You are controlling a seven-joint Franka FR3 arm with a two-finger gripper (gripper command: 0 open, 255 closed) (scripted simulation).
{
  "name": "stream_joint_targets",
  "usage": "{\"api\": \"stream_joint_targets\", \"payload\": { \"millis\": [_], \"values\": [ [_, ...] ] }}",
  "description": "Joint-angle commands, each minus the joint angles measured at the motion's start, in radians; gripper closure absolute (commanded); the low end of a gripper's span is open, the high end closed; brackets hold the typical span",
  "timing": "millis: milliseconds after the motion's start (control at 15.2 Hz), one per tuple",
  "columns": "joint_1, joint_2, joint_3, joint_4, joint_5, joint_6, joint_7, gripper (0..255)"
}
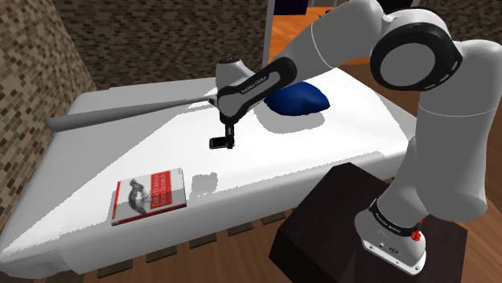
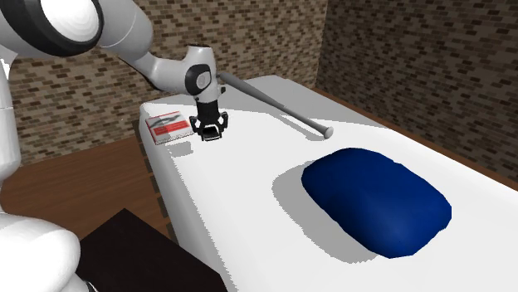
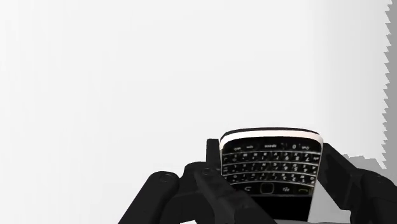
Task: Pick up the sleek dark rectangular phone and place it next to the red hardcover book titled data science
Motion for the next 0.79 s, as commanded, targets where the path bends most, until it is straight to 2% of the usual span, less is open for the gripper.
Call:
{"api": "stream_joint_targets", "payload": {
  "millis": [0,726],
  "values": [
    [0.029,0.01,0.01,0.012,-0.004,-0.001,0.042,255],
    [0.196,0.097,0.062,0.157,-0.029,-0.052,0.281,255]
  ]
}}
